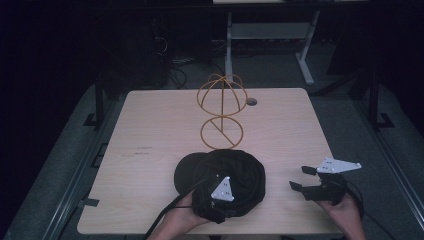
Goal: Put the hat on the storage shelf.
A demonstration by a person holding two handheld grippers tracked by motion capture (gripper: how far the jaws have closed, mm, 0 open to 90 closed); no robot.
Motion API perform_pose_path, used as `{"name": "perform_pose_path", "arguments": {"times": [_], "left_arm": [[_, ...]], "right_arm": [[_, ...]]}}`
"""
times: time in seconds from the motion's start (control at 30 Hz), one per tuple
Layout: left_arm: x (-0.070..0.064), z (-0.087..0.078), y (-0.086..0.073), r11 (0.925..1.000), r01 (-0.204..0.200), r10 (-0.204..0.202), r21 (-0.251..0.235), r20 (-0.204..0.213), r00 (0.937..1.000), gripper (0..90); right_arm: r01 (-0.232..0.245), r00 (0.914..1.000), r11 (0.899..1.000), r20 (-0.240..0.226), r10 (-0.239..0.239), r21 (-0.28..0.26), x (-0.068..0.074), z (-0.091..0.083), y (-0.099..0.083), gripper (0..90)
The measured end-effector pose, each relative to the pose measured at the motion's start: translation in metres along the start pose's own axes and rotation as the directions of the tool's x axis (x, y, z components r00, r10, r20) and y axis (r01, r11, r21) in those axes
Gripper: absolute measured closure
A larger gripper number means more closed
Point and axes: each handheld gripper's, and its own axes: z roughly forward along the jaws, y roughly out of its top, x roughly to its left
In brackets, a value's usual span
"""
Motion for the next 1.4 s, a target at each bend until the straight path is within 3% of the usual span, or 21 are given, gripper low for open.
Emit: {"name": "perform_pose_path", "arguments": {"times": [0.17,0.27,0.33,0.47,0.53,0.63,0.7,0.8,0.87,0.93,1.0,1.07,1.1,1.13,1.2,1.27,1.3,1.4], "left_arm": [[-0.003,0.005,0.001,0.9997,-0.005,0.005,0.025,-0.027,0.9996,52.0],[-0.005,0.01,0.003,0.9972,-0.032,0.035,0.067,-0.041,0.9985,53.9],[-0.009,0.013,0.004,0.9929,-0.057,0.063,0.104,-0.055,0.9965,55.6],[-0.01,0.017,0.004,0.9876,-0.061,0.069,0.145,-0.054,0.9961,65.5],[-0.011,0.019,0.004,0.9804,-0.079,0.09,0.181,-0.057,0.9942,70.5],[-0.012,0.021,0.006,0.9748,-0.096,0.11,0.202,-0.06,0.9922,73.8],[-0.012,0.021,0.007,0.9757,-0.095,0.108,0.198,-0.055,0.9927,75.4],[-0.009,0.016,0.006,0.9814,-0.078,0.086,0.175,-0.04,0.9955,76.2],[-0.003,0.005,0.006,0.9926,-0.038,0.041,0.115,-0.018,0.999,76.4],[0.001,-0.004,0.006,0.998,-0.014,0.014,0.062,-0.001,0.9999,76.5],[0.004,-0.01,0.006,0.9994,-0.002,0.002,0.035,0.01,0.9999,76.6],[0.01,-0.025,0.006,0.9983,0.036,-0.035,-0.047,0.031,0.9989,76.7],[0.014,-0.036,0.006,0.9922,0.066,-0.061,-0.106,0.051,0.9968,76.7],[0.016,-0.042,0.007,0.9879,0.076,-0.069,-0.135,0.057,0.996,76.7],[0.02,-0.053,0.008,0.9772,0.102,-0.09,-0.186,0.073,0.9933,76.9],[0.023,-0.06,0.008,0.9728,0.109,-0.094,-0.204,0.081,0.9922,76.8],[0.027,-0.067,0.008,0.963,0.123,-0.1,-0.24,0.106,0.9893,76.8],[0.033,-0.077,0.008,0.9439,0.144,-0.103,-0.297,0.151,0.9832,76.9]], "right_arm": [[0.001,1.0,1.0,-0.002,-0.001,0.0,0.0,0.0,0.0,23.6],[-0.001,1.0,1.0,-0.002,0.001,0.001,0.001,0.0,0.0,23.6],[0.0,1.0,1.0,-0.004,0.0,0.002,0.001,0.0,0.0,23.6],[0.002,1.0,1.0,-0.004,-0.002,0.003,0.001,0.0,0.0,23.7],[0.005,1.0,1.0,-0.006,-0.005,0.002,0.001,0.001,0.0,23.7],[0.003,1.0,1.0,-0.006,-0.003,0.006,0.002,0.001,0.0,23.7],[0.004,1.0,1.0,-0.007,-0.004,0.005,0.002,0.001,0.0,23.7],[0.004,1.0,1.0,-0.009,-0.004,0.005,0.002,0.001,0.0,23.7],[0.004,0.9999,1.0,-0.015,-0.004,-0.001,0.002,0.001,0.001,23.7],[-0.003,0.9997,1.0,-0.023,0.003,-0.008,0.003,0.0,0.002,23.4],[-0.001,0.9997,1.0,-0.025,0.0,-0.015,0.004,0.0,0.003,23.0],[-0.001,0.9992,0.999,-0.039,-0.001,-0.041,0.008,-0.001,0.008,22.0],[-0.004,0.9989,0.999,-0.047,0.001,-0.054,0.01,-0.002,0.01,21.6],[-0.006,0.9987,0.998,-0.052,0.003,-0.058,0.011,-0.002,0.012,21.0],[-0.002,0.998,0.997,-0.063,-0.003,-0.076,0.014,-0.003,0.016,20.7],[0.0,0.9973,0.996,-0.073,-0.007,-0.091,0.016,-0.004,0.02,20.3],[-0.008,0.9949,0.993,-0.101,-0.005,-0.119,0.019,-0.006,0.026,19.4],[-0.006,0.9918,0.99,-0.128,-0.013,-0.144,0.024,-0.008,0.035,18.6]]}}
